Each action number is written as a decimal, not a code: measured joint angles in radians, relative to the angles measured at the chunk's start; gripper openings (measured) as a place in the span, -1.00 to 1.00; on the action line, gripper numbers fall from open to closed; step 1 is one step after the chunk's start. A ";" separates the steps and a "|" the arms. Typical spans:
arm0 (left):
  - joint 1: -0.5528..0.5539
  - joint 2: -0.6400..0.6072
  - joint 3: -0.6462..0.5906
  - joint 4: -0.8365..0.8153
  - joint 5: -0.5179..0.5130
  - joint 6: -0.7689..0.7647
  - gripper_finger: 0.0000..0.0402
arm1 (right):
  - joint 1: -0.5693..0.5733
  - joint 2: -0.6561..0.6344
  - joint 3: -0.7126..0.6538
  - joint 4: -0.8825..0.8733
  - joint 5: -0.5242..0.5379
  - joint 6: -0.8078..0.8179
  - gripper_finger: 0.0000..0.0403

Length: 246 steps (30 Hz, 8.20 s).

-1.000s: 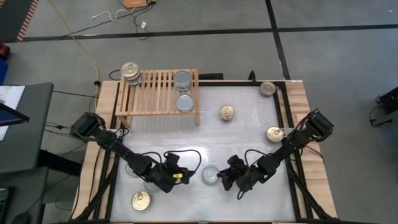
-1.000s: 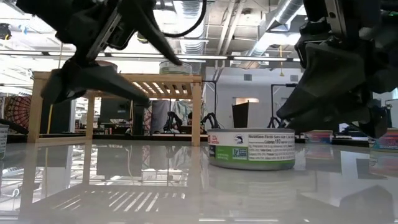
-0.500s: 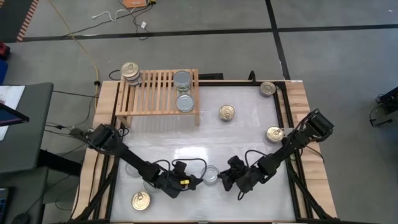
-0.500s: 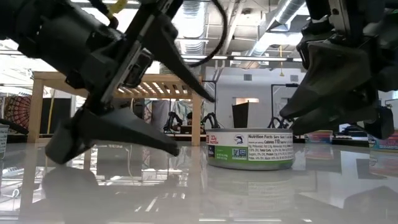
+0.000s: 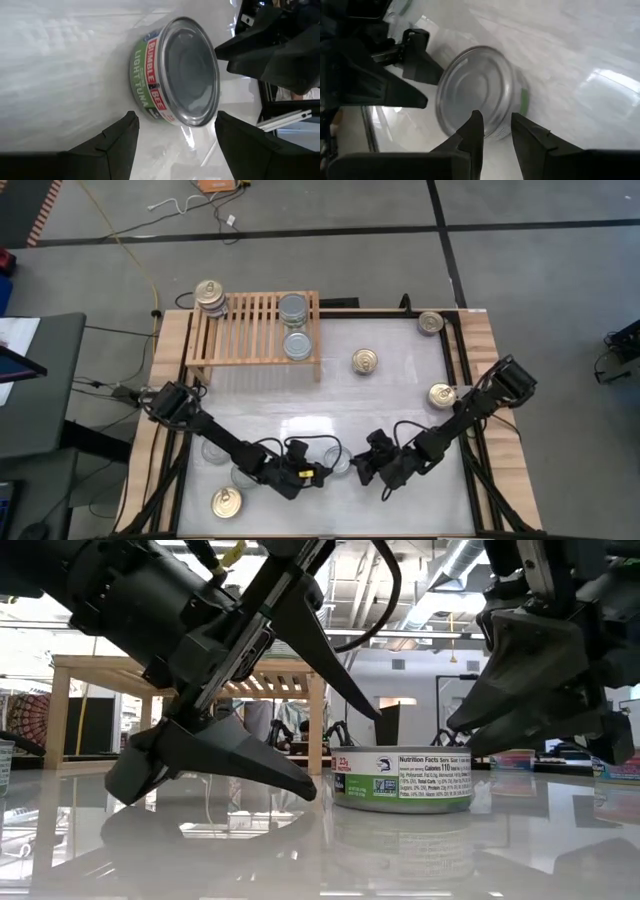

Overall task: Stack canned seafood by type on shelf
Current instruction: Stack the green tuna can on top of the bottom green tuna can on the shelf

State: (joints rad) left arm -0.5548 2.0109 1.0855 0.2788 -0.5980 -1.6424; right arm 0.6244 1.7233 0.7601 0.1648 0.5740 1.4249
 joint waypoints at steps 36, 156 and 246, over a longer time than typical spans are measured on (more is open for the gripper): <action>0.007 0.000 -0.002 -0.033 0.076 -0.020 0.25 | -0.017 0.142 0.094 0.020 0.026 -0.045 -0.67; 0.191 0.000 0.001 0.110 0.232 0.243 -0.28 | 0.014 -0.059 0.124 -0.472 0.134 -0.151 -0.51; 0.314 -0.250 -0.004 0.127 0.357 0.435 -0.38 | 0.227 0.064 0.200 -0.713 0.243 -0.113 -0.89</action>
State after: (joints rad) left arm -0.2412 1.7612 1.0817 0.4063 -0.2414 -1.2075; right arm 0.8513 1.7873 0.9601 -0.5487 0.8173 1.3123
